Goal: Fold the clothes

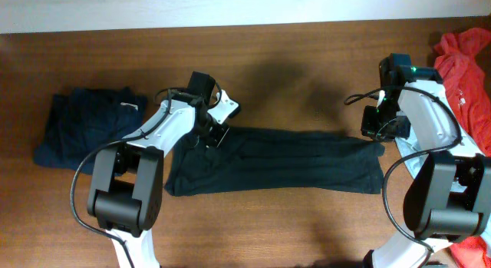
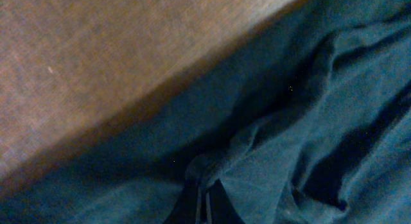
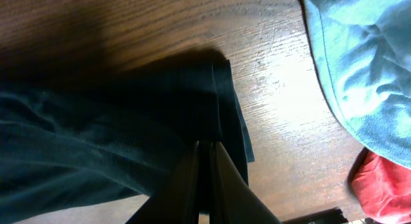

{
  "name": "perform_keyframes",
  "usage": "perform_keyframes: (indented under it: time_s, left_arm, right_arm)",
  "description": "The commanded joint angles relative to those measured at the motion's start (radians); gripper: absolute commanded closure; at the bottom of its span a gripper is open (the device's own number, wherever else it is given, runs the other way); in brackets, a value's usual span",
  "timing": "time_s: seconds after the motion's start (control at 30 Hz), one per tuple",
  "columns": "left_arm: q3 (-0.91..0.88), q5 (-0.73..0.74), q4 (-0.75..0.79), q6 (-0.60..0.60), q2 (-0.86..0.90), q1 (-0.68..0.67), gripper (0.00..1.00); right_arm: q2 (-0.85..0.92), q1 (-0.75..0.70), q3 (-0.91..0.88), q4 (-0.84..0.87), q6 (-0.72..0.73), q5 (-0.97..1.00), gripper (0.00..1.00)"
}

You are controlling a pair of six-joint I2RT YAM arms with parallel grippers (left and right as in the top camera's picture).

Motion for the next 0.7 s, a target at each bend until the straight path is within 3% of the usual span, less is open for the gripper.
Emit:
perform_keyframes:
  time_s: [0.0,0.27,0.67]
  left_arm:
    - [0.106,0.015,-0.068,-0.022,-0.011,0.029,0.99]
    - [0.257,-0.038,-0.200,-0.021,-0.033,0.073,0.99]
    - [0.290,-0.071,-0.255,-0.021,-0.036,0.075,0.99]
  right_arm:
    - [-0.017,0.005,-0.004,0.021,0.007,-0.001,0.95]
    - [-0.017,0.005,-0.004,0.150,-0.023,0.002,0.95]
    - [-0.016,0.005,-0.005,0.336,-0.124,-0.003,0.95]
